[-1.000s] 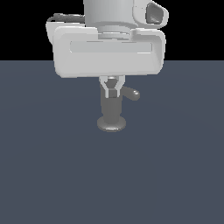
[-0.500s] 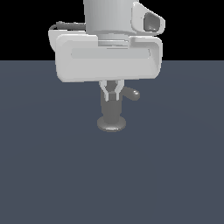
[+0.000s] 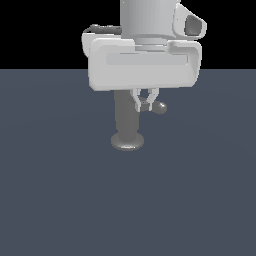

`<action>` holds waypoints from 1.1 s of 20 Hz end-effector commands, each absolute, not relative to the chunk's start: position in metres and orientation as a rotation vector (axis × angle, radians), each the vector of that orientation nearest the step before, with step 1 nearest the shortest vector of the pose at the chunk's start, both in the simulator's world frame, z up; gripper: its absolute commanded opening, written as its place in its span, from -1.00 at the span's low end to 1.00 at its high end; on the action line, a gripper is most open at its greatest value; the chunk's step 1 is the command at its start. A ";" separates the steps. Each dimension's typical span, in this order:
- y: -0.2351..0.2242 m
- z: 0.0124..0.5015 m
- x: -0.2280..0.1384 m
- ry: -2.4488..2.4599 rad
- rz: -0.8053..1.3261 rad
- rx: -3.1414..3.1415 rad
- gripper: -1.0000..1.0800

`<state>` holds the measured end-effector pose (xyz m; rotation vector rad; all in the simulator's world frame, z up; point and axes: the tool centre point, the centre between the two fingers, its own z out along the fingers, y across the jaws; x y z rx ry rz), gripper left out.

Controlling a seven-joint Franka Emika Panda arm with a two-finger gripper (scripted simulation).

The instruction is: Turn on the faucet by rotating a designated handle.

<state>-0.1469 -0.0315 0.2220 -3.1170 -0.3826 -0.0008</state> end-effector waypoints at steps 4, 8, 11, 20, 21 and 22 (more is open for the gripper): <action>-0.060 0.219 -0.134 -0.370 0.000 -3.120 -1.00; -0.076 0.219 -0.127 -0.371 0.001 -3.120 -1.00; -0.089 0.219 -0.122 -0.371 0.001 -3.120 -1.00; -0.124 0.219 -0.106 -0.371 0.001 -3.120 -1.00; -0.128 0.219 -0.105 -0.371 0.001 -3.120 -1.00; -0.132 0.219 -0.103 -0.371 0.001 -3.120 -1.00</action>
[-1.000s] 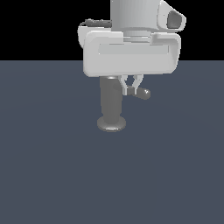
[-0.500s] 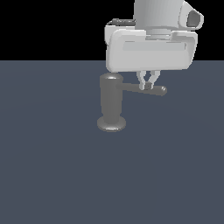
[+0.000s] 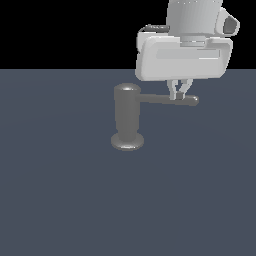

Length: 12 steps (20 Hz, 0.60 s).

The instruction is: Turn on the faucet by rotating a designated handle.

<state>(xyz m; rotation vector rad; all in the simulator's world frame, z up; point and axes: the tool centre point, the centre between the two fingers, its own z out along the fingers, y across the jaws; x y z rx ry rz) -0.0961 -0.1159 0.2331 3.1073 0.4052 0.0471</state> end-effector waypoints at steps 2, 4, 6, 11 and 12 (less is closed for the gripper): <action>-0.139 0.219 -0.100 0.370 -0.001 3.119 -1.00; -0.147 0.219 -0.096 0.371 0.000 3.119 -1.00; -0.150 0.219 -0.095 0.371 0.000 3.119 -1.00; -0.136 0.233 -0.073 0.423 0.045 3.106 -1.00; -0.138 0.232 -0.070 0.422 0.044 3.106 -1.00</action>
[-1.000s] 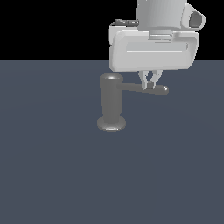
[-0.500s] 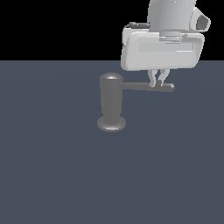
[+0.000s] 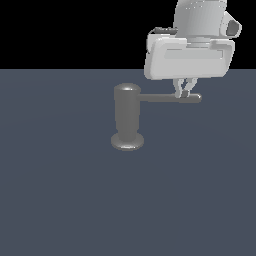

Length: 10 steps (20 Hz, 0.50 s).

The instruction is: Turn on the faucet by rotating a designated handle.

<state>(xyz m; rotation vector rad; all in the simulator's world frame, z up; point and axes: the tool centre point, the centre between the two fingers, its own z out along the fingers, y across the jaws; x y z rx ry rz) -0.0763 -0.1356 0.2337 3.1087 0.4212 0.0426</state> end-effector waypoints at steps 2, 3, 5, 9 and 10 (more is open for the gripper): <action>-0.141 0.232 -0.064 0.420 0.043 3.107 -1.00; -0.142 0.232 -0.061 0.419 0.042 3.107 -1.00; -0.145 0.231 -0.056 0.417 0.040 3.107 -1.00; -0.152 0.230 -0.045 0.413 0.036 3.109 -1.00; -0.153 0.230 -0.042 0.412 0.035 3.109 -1.00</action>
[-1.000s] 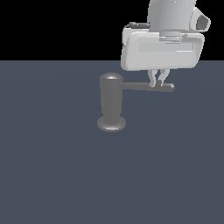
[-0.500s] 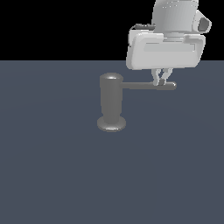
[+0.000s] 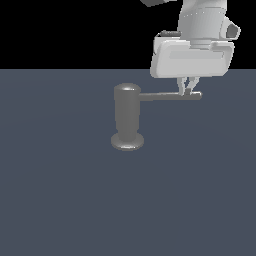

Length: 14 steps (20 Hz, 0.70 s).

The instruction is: Turn on the faucet by rotating a designated handle.

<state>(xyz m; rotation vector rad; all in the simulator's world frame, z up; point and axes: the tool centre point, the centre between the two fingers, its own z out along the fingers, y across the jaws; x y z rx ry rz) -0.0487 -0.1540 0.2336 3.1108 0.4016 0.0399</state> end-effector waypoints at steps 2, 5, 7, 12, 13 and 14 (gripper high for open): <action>-0.156 0.229 -0.037 0.410 0.033 3.109 -1.00; -0.161 0.229 -0.028 0.407 0.031 3.110 -1.00; -0.164 0.228 -0.023 0.405 0.029 3.111 -1.00; -0.171 0.227 -0.010 0.400 0.025 3.112 -1.00; -0.172 0.227 -0.007 0.399 0.024 3.113 -1.00; -0.174 0.226 -0.005 0.398 0.023 3.113 -1.00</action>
